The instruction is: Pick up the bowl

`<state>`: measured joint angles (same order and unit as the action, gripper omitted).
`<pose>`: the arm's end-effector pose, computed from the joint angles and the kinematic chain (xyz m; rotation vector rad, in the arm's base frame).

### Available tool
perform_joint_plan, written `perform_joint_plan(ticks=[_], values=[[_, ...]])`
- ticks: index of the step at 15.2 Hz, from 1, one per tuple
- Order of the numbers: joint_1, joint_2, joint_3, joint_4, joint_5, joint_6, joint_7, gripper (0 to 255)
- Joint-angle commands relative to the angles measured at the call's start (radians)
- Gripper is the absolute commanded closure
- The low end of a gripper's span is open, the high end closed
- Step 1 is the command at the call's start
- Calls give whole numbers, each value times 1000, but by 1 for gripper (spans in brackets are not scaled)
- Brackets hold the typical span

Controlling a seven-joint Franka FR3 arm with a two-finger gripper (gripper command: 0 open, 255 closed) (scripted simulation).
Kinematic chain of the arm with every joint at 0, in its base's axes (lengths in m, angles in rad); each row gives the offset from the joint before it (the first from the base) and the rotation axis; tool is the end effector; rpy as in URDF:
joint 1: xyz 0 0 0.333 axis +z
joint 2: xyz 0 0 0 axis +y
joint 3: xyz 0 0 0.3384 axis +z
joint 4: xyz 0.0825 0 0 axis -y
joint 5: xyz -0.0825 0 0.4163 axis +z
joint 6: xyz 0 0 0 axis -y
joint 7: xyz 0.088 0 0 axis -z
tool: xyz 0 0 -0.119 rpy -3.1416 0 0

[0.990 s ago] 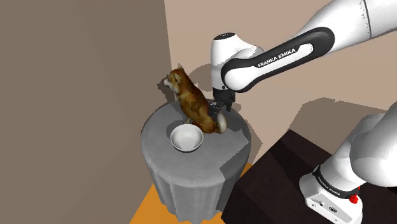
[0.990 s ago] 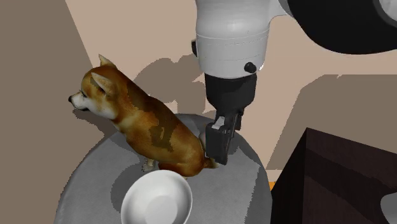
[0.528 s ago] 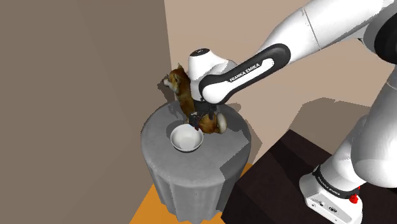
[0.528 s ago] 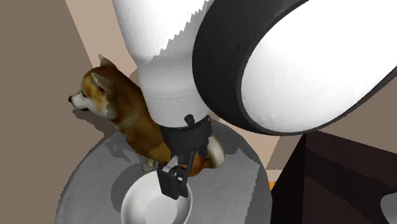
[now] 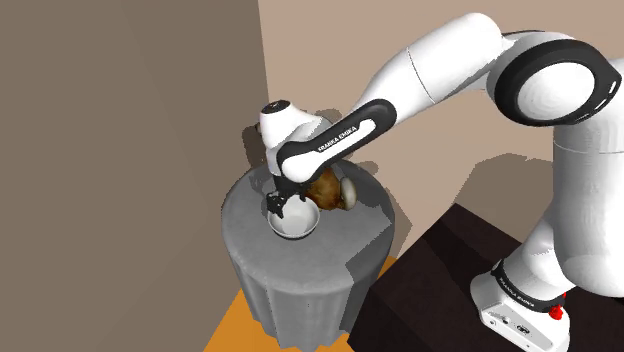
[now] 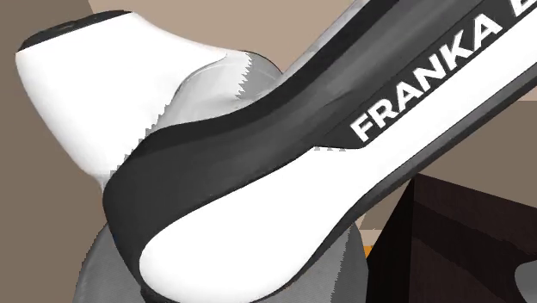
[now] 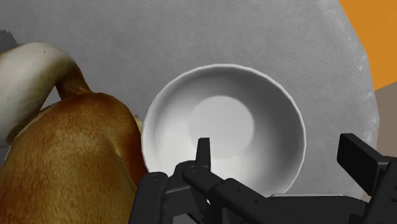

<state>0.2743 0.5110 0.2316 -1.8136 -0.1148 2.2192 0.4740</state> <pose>0.5960 0.3141 0.2434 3.1163 0.1278 -0.1414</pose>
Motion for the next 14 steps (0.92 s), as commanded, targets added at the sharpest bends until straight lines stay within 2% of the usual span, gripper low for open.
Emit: perform_joint_plan(ticks=[1, 5, 14], values=[[24, 81, -4, 89, -14, -8, 16, 0], [73, 239, -11, 283, -33, -43, 37, 0], [81, 308, -22, 292, -44, 16, 41, 0]])
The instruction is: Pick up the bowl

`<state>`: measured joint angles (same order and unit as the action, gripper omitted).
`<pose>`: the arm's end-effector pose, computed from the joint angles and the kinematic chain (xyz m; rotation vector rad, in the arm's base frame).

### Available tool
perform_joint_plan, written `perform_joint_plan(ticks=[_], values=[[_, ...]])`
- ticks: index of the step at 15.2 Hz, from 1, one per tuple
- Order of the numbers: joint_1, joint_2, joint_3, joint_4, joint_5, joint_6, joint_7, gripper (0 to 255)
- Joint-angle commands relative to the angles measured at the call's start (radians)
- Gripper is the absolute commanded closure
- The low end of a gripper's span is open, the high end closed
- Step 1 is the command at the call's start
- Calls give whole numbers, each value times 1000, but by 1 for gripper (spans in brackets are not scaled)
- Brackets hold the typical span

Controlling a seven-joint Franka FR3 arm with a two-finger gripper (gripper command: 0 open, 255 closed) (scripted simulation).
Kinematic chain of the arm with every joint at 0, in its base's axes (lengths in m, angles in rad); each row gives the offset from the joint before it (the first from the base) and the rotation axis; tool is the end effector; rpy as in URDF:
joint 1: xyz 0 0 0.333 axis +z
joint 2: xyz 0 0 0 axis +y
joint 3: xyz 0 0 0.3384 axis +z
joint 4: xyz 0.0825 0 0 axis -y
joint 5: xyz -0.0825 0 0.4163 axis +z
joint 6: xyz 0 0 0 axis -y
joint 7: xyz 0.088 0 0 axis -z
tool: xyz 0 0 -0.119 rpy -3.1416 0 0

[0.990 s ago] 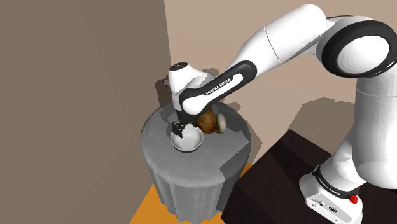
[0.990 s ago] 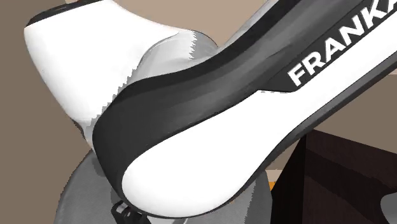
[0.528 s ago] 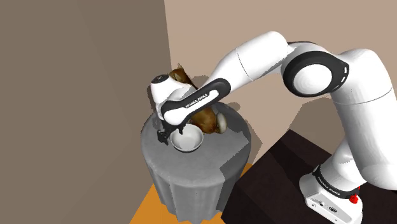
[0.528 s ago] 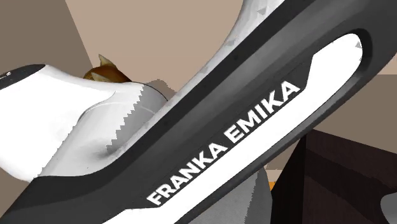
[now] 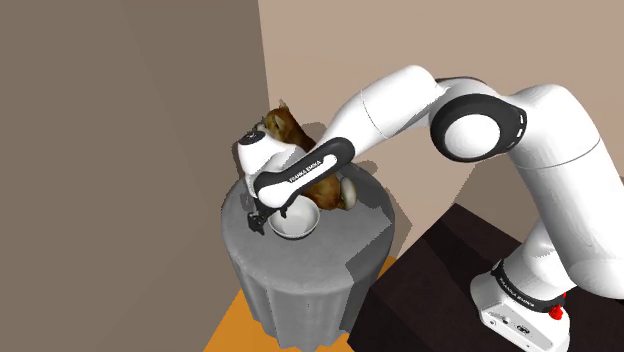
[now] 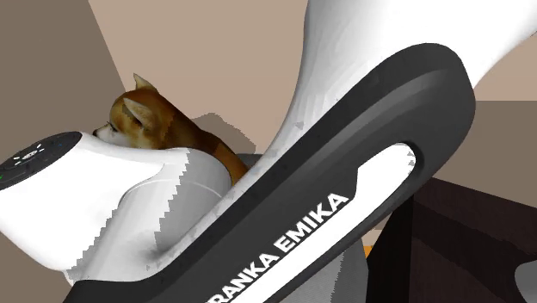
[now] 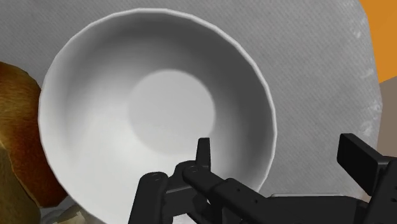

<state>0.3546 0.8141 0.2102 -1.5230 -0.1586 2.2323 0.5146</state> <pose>0.6372 0.3714 0.1582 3.1210 0.1491 -0.1405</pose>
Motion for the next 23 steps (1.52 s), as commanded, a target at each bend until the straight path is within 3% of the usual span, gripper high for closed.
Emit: perform_joint_plan(ticks=[1, 10, 23], values=[[0, 3, -1, -1, -1, 5, 0, 255], [1, 5, -1, 2, -1, 3, 0, 255], [-12, -109, 17, -6, 20, -103, -7, 255]])
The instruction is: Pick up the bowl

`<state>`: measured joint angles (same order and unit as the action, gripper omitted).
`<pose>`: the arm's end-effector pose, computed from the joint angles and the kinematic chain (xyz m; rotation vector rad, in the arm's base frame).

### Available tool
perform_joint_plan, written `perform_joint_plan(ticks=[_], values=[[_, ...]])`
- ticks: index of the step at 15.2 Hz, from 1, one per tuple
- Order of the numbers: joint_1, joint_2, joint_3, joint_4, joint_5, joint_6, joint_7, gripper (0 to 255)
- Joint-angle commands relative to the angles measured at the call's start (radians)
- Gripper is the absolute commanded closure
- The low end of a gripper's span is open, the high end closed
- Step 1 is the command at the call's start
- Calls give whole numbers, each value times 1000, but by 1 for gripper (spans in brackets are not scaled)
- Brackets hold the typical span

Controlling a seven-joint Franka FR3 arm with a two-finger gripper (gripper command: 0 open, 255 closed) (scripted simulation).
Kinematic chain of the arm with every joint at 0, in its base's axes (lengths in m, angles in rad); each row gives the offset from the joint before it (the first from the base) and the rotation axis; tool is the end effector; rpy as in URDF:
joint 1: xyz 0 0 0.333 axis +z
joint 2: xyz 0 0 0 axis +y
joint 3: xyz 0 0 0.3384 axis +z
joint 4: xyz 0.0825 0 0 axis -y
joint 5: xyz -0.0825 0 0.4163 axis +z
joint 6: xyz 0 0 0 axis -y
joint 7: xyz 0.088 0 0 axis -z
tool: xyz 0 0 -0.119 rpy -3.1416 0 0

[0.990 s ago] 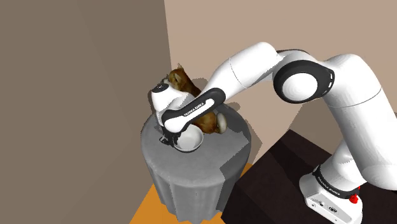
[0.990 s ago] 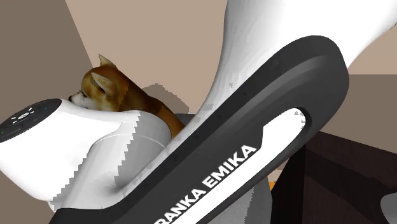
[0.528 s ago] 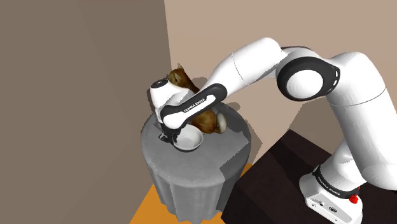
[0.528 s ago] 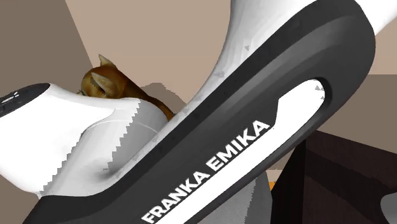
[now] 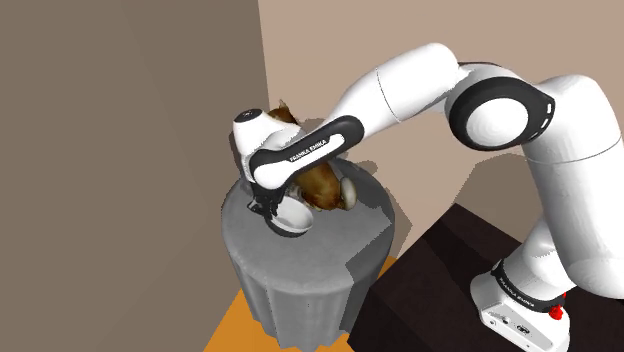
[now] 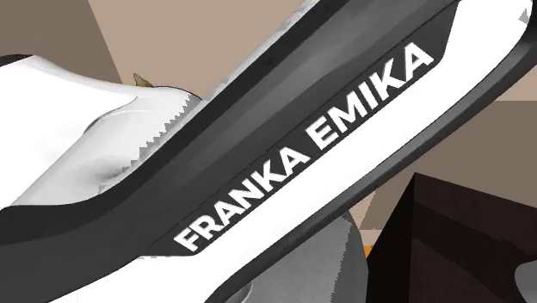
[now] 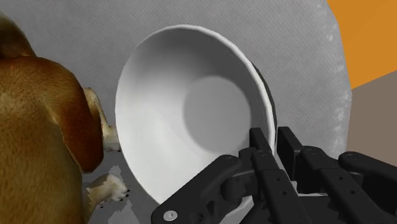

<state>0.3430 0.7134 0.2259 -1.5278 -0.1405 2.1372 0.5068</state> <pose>0.6382 0.3712 0.2233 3.1212 0.1492 -0.1401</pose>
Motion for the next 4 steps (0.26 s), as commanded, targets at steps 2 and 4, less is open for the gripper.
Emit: perform_joint_plan(ticks=[2, 4], values=[[-2, -24, 4, 2, 5, -26, -1, 255], [-2, -25, 4, 3, 5, -27, -1, 255]])
